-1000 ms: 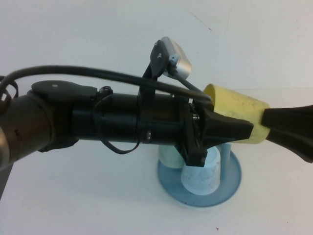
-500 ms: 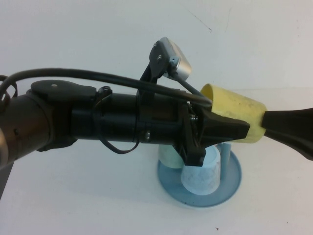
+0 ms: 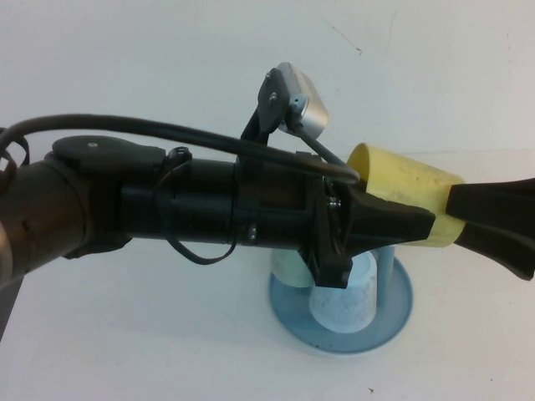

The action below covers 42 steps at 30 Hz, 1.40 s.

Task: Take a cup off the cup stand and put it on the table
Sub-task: Hand over the cup, then place the cup on the table

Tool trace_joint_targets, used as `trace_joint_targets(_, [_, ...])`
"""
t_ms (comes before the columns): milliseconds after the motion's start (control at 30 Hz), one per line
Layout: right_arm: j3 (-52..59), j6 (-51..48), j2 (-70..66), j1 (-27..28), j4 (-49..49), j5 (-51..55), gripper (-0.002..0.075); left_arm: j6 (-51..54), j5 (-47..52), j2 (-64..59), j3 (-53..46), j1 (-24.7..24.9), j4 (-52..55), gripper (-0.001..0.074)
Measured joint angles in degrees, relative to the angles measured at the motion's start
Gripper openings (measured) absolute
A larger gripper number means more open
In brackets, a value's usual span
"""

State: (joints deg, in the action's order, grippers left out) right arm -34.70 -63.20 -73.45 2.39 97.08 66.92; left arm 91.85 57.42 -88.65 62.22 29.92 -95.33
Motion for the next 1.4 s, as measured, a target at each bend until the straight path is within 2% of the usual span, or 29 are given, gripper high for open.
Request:
trace_joint_targets(167, [0.0,0.0,0.0,0.0,0.0,0.0,0.0662,-4.0,-4.7,4.5,0.0,0.0,6.5,0.0019])
trace_joint_targets(333, [0.0,0.0,0.0,0.0,0.0,0.0,0.0663,-20.6,-13.5,13.2,0.0,0.0,27.8,0.0019])
trace_joint_targets(433, [0.0,0.1,0.0,0.0,0.0,0.0,0.0664,-33.4,-14.2,17.2,0.2,0.0,41.4,0.0019])
trace_joint_targets(533, [0.0,0.1,0.0,0.0,-2.9,0.0,0.0664,-51.7,-9.4,19.0,2.3,0.0,59.0,0.0018])
trace_joint_targets(667, [0.0,0.1,0.0,0.0,-9.6,0.0,0.0664,-68.3,0.3,18.0,5.7,0.5,77.8,0.0018])
trace_joint_targets(767, [0.0,0.2,0.0,0.0,-14.5,0.0,0.0663,-75.9,6.4,14.6,7.5,0.5,88.1,0.0018])
trace_joint_targets(867, [0.0,0.2,0.0,0.0,-17.8,0.0,0.0647,-78.5,9.1,9.7,7.9,0.5,92.8,0.0018])
trace_joint_targets(1000, [0.0,0.1,0.0,0.0,-19.7,0.0,0.0539,-78.7,9.3,2.6,8.1,0.5,94.6,0.0018])
trace_joint_targets(1067, [0.0,-0.4,0.0,0.0,-19.8,0.0,0.0417,-78.9,8.6,-2.1,8.1,0.5,96.0,0.0018])
trace_joint_targets(1200, [0.0,-1.7,0.0,0.0,-19.9,0.1,0.0222,-79.2,6.4,-8.0,8.1,0.6,97.7,0.0018])
trace_joint_targets(1300, [0.0,-1.8,0.0,0.0,-20.0,0.1,0.0125,-80.0,3.1,-11.5,8.1,0.6,98.1,0.0018])
trace_joint_targets(1400, [0.0,-1.9,0.0,0.0,-20.0,0.2,0.0078,-80.4,-1.2,-13.2,8.1,0.6,97.9,0.0018])
